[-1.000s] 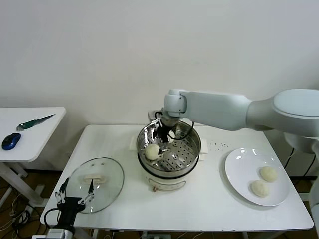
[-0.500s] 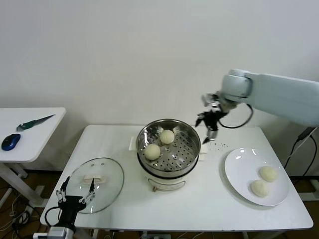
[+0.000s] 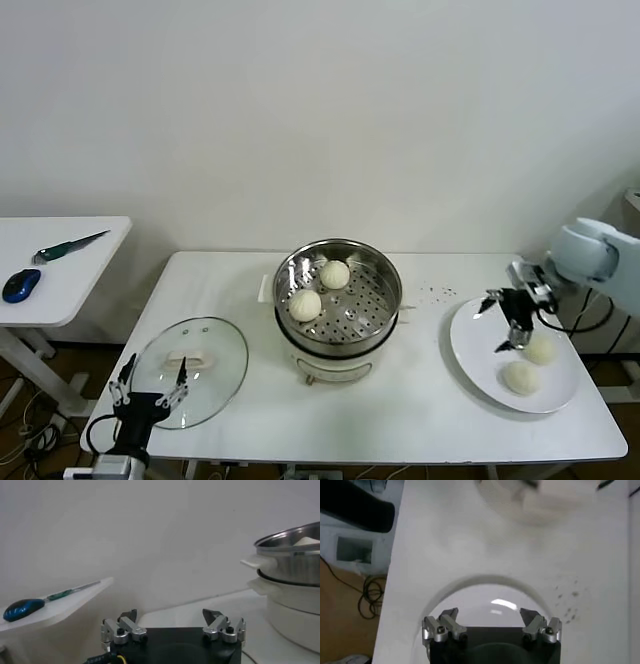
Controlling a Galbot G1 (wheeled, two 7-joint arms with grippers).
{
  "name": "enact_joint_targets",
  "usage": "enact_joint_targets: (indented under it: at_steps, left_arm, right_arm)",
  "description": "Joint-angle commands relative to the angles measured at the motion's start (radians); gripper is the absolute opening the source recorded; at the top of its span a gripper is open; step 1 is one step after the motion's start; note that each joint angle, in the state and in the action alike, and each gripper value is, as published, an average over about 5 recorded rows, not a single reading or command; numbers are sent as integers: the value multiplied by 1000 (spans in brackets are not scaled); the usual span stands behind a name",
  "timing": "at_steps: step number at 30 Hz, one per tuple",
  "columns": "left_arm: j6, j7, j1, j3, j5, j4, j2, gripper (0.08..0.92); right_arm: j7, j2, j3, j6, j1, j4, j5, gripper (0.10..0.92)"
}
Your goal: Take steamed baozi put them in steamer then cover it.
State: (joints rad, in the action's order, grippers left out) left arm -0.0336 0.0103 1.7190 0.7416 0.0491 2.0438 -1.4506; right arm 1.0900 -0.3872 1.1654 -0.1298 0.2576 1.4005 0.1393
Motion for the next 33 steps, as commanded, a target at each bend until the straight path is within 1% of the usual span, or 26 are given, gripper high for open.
enact_joint_targets:
  at_steps: [1,5,13,25,27,33]
  left_arm:
    - [3,-1,0,7,7,2,-11,823]
    - [4,-1,2,14,9,4,-13,823]
    - [5,-1,4,21,12,-1,-14,823]
    - [8,-2,3,18,26,-6,-17,823]
    - [8,-2,3,18,27,-6,-17,823]
    - [9,-3,1,15,27,-9,-17,823]
  right_arm:
    - [4,54,-272,41,-353,-105,-198,823]
    - [4,3,-295,53,-370,-158,-235,823]
    - [-4,-69,-325,54,-393,-201,-244,823]
    - [6,-110,-328,53,-390,-208,-239,820]
    - [12,-107,-327,53,-389,-206,-240,803]
    - [21,-96,-318,61,-372,-205,-238,692]
